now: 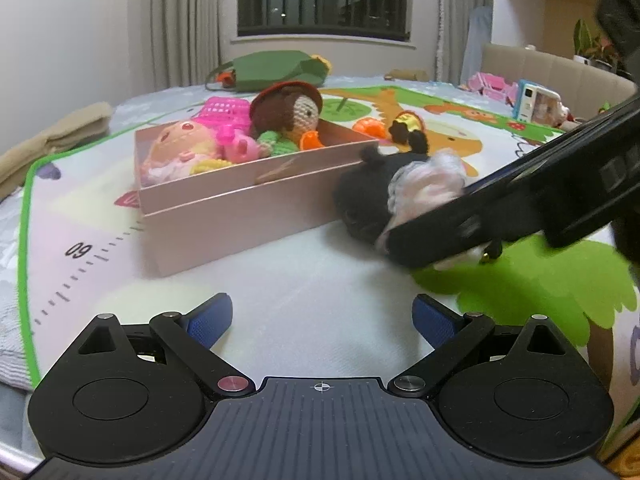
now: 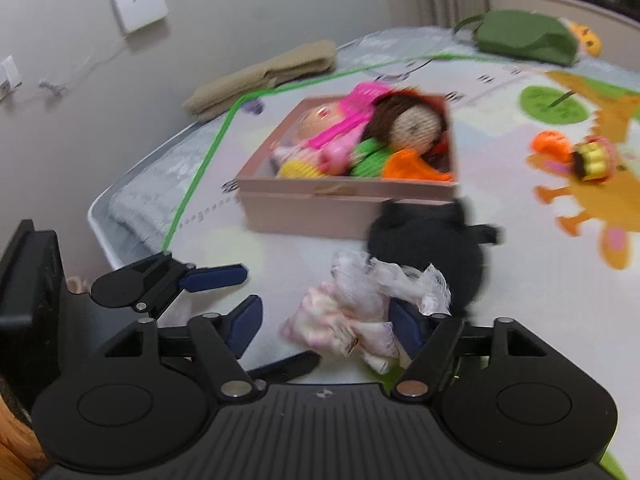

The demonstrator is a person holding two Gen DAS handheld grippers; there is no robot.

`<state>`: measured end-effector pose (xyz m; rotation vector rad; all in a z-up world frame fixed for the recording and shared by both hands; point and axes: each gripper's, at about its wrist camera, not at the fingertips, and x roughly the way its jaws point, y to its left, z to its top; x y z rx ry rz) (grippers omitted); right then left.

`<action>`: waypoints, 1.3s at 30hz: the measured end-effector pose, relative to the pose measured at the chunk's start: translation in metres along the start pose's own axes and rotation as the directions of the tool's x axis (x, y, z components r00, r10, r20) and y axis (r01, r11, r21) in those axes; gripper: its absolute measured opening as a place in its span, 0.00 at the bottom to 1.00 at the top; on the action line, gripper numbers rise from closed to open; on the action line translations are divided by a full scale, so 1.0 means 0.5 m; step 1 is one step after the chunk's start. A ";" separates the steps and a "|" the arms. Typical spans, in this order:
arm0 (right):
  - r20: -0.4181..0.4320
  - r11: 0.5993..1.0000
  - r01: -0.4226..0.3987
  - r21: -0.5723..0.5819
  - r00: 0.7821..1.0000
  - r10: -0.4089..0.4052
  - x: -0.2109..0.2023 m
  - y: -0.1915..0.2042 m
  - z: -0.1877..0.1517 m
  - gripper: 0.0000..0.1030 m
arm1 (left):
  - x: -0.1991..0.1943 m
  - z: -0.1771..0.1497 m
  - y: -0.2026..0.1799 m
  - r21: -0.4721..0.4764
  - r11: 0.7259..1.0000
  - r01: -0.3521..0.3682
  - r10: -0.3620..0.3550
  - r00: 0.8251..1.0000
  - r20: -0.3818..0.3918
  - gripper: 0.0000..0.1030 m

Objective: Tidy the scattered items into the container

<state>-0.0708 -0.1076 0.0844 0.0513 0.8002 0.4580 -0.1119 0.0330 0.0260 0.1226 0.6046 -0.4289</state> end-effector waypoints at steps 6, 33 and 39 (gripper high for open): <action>0.109 0.987 0.138 0.079 0.983 -0.146 -0.065 -0.061 -0.003 0.80 | 0.016 0.023 -0.039 0.039 0.997 0.068 -0.070 0.997 0.031 0.96; 0.124 0.916 0.231 0.327 0.951 -0.284 -0.143 -0.213 -0.095 0.81 | 0.131 0.067 -0.235 0.135 0.938 0.320 -0.317 0.947 -0.042 0.17; 0.111 0.923 0.222 0.315 0.957 -0.268 -0.125 -0.196 -0.089 0.81 | 0.069 0.063 -0.167 0.110 0.959 0.263 -0.265 0.964 0.002 0.14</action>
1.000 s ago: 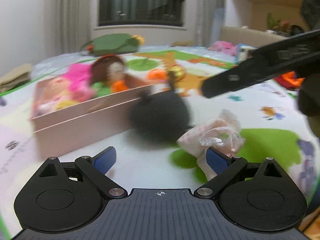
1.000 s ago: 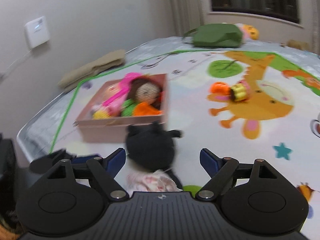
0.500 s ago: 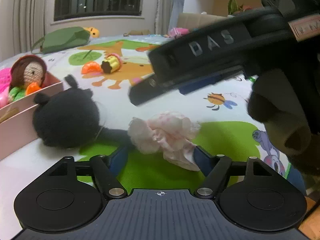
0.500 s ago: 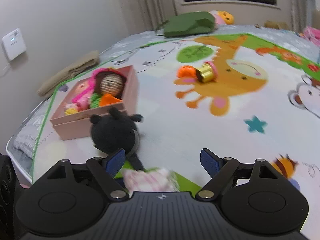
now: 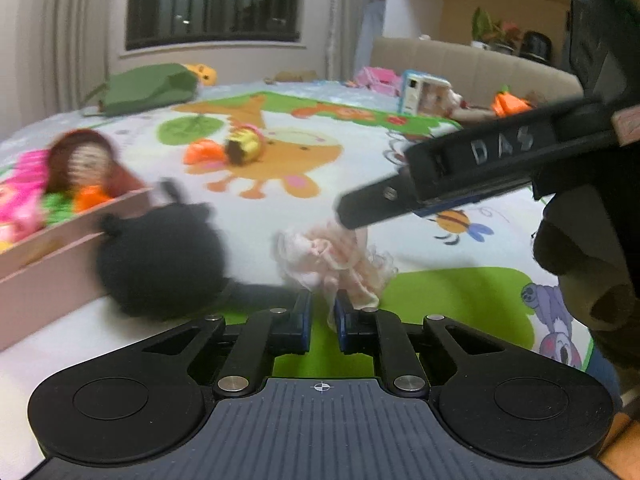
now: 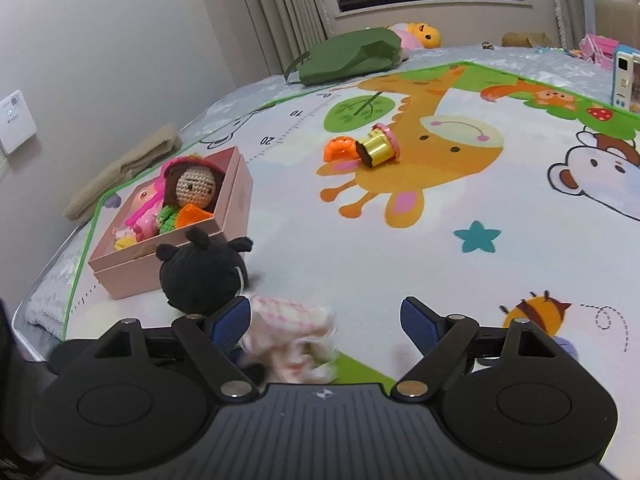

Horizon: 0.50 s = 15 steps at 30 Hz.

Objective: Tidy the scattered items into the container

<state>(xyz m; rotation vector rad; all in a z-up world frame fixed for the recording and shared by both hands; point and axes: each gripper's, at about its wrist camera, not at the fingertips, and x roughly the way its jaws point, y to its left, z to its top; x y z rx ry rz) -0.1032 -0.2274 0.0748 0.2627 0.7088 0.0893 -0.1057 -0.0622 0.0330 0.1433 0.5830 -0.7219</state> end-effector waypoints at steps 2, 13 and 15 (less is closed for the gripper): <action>0.001 1.000 -0.011 -0.018 1.000 0.011 0.000 0.016 0.001 0.80 | -0.043 -0.007 0.028 -0.016 0.999 -0.034 0.034 0.999 0.021 0.13; -0.059 0.967 0.054 -0.249 0.996 -0.071 0.069 0.111 -0.038 0.44 | -0.171 -0.038 0.167 -0.173 0.955 -0.242 0.249 0.968 0.023 0.27; -0.087 0.958 0.066 -0.278 0.992 -0.094 0.073 0.117 -0.037 0.26 | -0.169 -0.049 0.180 -0.200 0.947 -0.251 0.255 0.967 -0.006 0.44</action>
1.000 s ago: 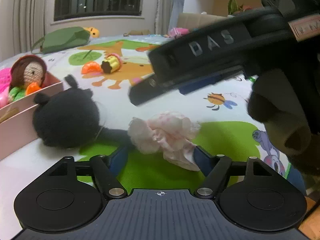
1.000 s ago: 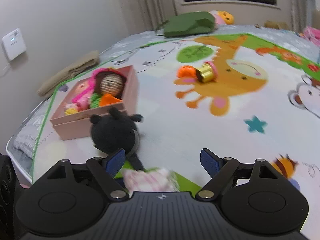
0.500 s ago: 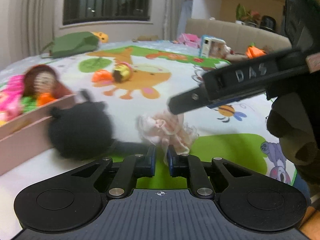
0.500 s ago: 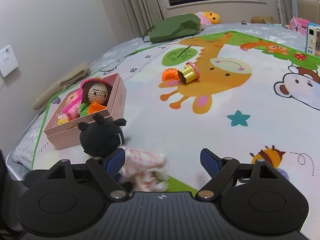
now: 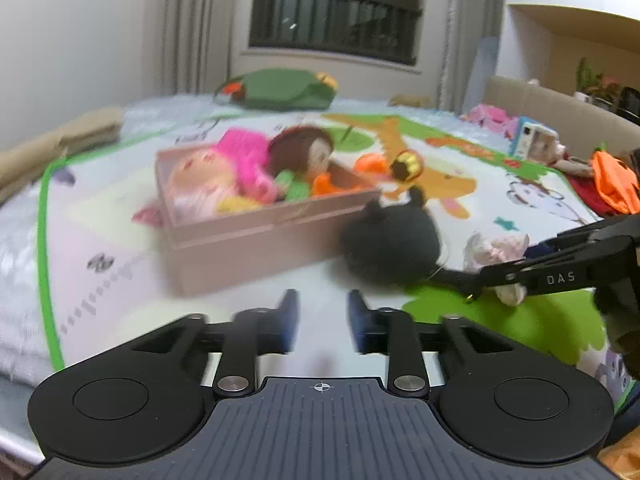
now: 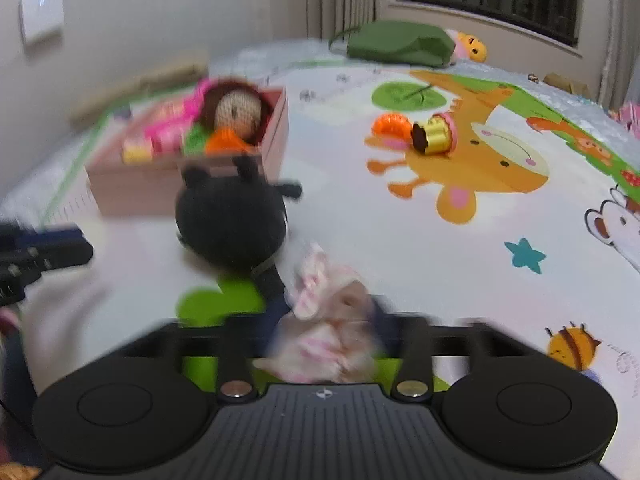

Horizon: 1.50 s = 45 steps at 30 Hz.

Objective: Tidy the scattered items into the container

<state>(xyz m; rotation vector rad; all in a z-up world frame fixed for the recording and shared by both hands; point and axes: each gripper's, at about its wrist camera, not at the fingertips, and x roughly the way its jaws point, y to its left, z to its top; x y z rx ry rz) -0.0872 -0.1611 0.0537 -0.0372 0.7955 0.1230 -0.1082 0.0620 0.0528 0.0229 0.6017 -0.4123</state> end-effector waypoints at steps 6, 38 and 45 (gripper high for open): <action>0.018 0.988 -0.150 -0.046 0.988 0.151 -0.047 0.046 0.056 0.23 | 0.019 -0.009 0.025 -0.063 0.997 -0.052 0.048 0.997 -0.059 0.91; 0.138 0.971 -0.165 -0.172 0.972 0.190 0.035 0.092 0.235 0.86 | 0.042 0.008 0.096 -0.174 0.983 -0.064 0.052 0.996 -0.070 0.97; 0.013 0.954 -0.134 -0.268 0.990 0.143 0.094 0.109 0.120 0.87 | 0.040 0.009 0.075 -0.148 0.985 -0.086 0.074 0.993 -0.087 0.98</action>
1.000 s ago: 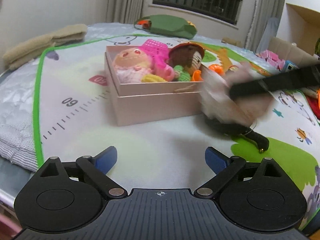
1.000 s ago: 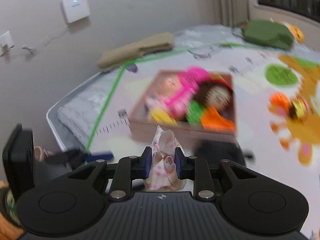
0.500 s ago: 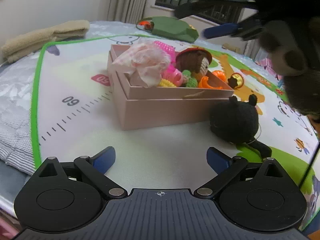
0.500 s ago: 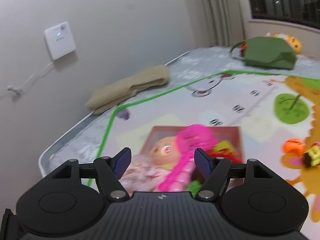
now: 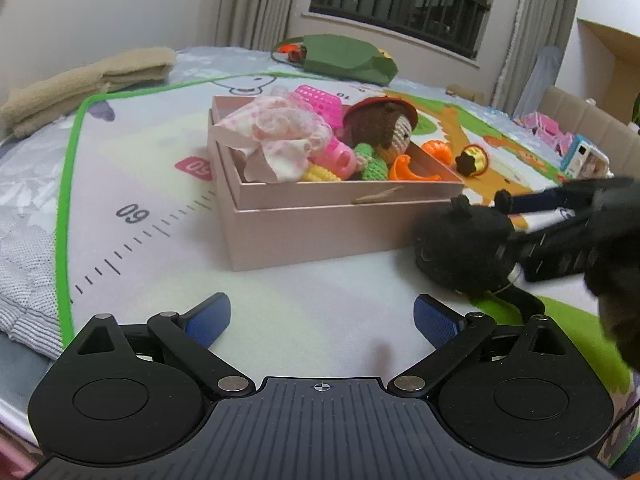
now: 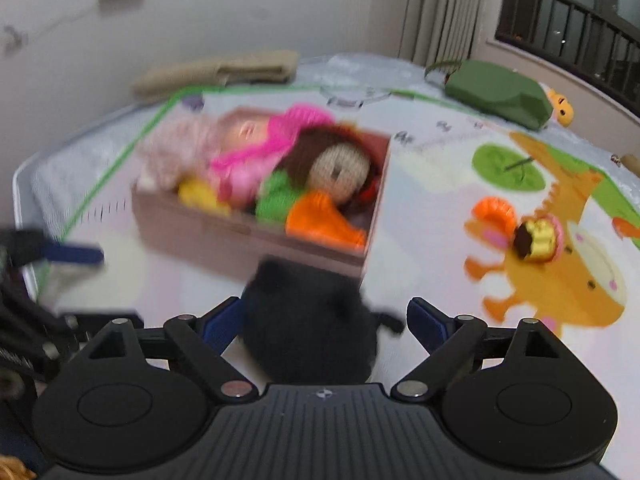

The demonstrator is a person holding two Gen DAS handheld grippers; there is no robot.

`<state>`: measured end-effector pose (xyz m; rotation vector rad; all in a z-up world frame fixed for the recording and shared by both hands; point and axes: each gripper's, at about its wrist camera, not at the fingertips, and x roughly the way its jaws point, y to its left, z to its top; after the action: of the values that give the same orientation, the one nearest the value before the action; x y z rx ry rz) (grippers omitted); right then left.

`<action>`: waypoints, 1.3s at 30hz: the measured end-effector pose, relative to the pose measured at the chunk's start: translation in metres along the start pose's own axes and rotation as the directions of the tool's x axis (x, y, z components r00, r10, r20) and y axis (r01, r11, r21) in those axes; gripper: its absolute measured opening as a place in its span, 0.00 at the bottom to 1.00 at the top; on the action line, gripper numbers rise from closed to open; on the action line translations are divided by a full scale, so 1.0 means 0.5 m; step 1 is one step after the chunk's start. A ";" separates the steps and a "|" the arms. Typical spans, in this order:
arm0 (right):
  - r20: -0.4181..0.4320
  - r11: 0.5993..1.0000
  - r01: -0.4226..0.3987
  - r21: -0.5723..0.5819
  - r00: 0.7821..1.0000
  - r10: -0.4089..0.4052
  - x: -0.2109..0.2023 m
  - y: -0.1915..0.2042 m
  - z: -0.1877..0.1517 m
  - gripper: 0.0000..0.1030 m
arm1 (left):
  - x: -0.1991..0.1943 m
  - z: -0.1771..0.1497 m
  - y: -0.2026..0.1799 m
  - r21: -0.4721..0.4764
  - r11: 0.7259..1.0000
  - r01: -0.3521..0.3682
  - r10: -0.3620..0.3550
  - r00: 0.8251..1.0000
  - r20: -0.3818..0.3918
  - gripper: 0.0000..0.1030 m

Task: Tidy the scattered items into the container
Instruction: 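Grasp the black plush cat with the right gripper and lift it, then carry the black plush cat into the pink box and release it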

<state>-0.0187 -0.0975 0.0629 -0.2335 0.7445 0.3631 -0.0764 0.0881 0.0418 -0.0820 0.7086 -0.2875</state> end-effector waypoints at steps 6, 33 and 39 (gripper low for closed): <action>0.013 0.996 0.071 -0.059 0.997 -0.070 0.017 0.044 -0.026 0.76 | -0.010 -0.007 -0.015 0.020 0.999 -0.034 0.035 0.999 -0.019 0.98; 0.116 0.946 -0.235 0.222 0.970 0.214 -0.134 0.081 0.066 0.70 | -0.054 -0.032 0.012 -0.005 0.998 -0.057 0.057 0.998 -0.003 0.98; 0.264 0.945 -0.266 0.193 0.941 0.211 -0.129 0.084 0.212 0.70 | -0.051 -0.027 0.038 -0.041 0.999 -0.027 0.027 1.000 0.010 0.98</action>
<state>-0.0139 -0.0391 0.1801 0.1180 0.5692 0.5247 -0.0990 0.1137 0.0446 -0.1128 0.7049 -0.2468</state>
